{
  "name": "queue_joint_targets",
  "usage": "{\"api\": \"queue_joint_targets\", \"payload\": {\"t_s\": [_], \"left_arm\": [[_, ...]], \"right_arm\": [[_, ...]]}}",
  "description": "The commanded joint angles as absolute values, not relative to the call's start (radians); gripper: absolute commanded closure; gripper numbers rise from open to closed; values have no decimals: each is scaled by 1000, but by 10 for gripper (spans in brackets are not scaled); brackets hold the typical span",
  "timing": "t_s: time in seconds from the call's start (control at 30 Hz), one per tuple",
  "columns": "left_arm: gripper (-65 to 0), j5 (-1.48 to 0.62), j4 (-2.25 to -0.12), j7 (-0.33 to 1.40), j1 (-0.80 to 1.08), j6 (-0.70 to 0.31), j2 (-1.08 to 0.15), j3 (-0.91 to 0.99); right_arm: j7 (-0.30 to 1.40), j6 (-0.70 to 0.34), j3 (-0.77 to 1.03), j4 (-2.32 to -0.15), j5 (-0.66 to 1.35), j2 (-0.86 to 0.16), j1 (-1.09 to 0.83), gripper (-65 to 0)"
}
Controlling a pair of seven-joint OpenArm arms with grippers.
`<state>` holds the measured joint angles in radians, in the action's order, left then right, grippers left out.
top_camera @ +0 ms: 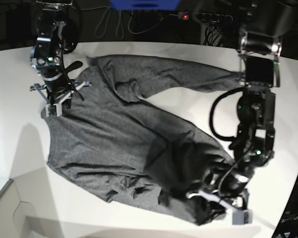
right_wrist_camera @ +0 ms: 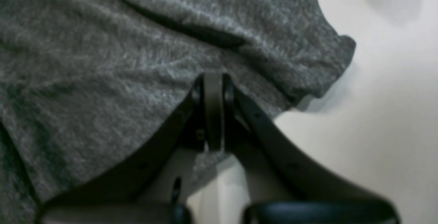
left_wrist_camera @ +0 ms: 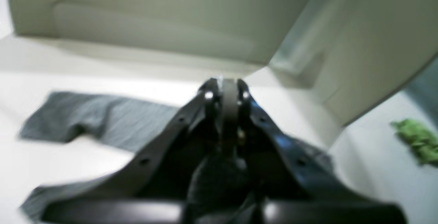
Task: Layout the t-shirt on the table in an organized manner, then fold the t-shirt properly
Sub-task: 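Lower the left gripper onto the bunched fabric near the hem and grasp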
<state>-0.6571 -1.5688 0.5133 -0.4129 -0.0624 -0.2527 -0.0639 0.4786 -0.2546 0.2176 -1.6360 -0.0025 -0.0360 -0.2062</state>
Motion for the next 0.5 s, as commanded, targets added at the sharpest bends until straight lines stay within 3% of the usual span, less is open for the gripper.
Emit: {"api": "queue_joint_targets", "payload": {"t_s": [0.0, 0.13, 0.33, 0.47], "left_arm": [[-25, -665, -1586, 478, -446, -70, -260, -62], [-70, -664, -1627, 478, -384, -70, -288, -102], [0, -671, -1779, 478, -232, -70, -348, -53], [-2, -665, -1840, 478, -170, -70, -367, -41]], "right_arm": [[455, -252, 222, -1650, 4, -42, -196, -7], [455, -252, 220, -1650, 4, -39, -194, -7], [455, -252, 217, -1650, 4, -39, -191, -7], [455, -252, 217, -1649, 4, -38, -191, -7]]}}
